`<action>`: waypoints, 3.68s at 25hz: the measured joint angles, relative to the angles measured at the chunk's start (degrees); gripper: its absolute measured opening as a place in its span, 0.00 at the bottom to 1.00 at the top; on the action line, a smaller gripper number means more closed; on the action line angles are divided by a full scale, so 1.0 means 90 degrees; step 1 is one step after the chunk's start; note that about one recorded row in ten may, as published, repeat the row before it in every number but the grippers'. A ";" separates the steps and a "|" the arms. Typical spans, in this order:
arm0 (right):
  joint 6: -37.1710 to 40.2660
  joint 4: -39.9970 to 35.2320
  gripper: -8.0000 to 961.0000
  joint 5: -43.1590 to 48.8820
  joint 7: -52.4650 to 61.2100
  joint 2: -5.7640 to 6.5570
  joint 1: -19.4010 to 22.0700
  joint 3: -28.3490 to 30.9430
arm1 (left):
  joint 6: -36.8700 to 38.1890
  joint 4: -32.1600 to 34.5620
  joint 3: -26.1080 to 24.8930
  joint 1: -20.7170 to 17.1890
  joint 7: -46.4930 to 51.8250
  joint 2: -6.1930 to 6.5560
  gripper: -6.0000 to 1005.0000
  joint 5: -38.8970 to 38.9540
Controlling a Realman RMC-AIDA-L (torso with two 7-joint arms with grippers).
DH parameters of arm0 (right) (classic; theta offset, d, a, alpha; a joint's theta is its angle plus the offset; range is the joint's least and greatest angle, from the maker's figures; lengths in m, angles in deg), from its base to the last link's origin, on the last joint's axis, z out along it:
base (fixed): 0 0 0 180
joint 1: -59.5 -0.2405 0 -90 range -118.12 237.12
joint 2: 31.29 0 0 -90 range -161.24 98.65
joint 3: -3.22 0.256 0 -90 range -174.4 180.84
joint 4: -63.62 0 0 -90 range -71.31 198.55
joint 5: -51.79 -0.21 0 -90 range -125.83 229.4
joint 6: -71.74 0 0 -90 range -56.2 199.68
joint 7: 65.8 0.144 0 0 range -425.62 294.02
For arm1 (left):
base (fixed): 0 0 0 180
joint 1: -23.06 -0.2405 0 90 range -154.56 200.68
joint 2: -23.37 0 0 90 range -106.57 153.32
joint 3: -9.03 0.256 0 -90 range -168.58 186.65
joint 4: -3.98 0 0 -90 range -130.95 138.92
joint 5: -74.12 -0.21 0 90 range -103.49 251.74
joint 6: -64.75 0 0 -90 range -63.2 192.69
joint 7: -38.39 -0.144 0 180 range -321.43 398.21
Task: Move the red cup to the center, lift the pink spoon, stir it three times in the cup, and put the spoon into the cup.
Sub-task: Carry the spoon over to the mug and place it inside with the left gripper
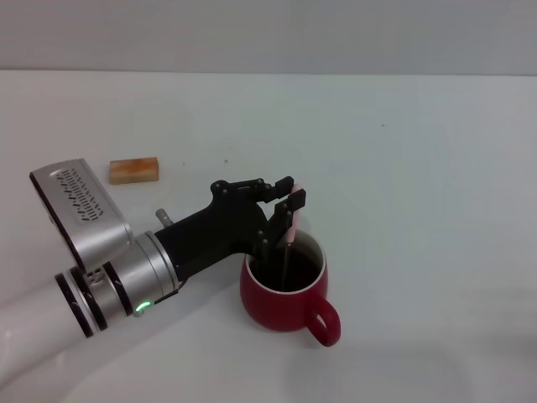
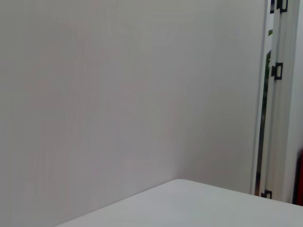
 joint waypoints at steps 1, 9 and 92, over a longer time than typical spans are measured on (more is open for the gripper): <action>0.0000 0.0000 0.35 0.0000 0.0000 0.0000 0.0000 0.0000 | 0.0001 0.0000 0.0000 -0.0001 0.0005 0.0002 0.20 0.0000; 0.0001 0.0006 0.35 0.0000 0.0000 0.0000 0.0010 0.0000 | 0.0020 0.0029 0.0050 -0.0004 0.0010 0.0009 0.17 -0.0012; -0.0035 0.0013 0.35 0.0000 0.0000 0.0000 0.0010 -0.0009 | -0.0211 0.0179 0.0245 0.0126 0.0220 0.0022 0.16 -0.0046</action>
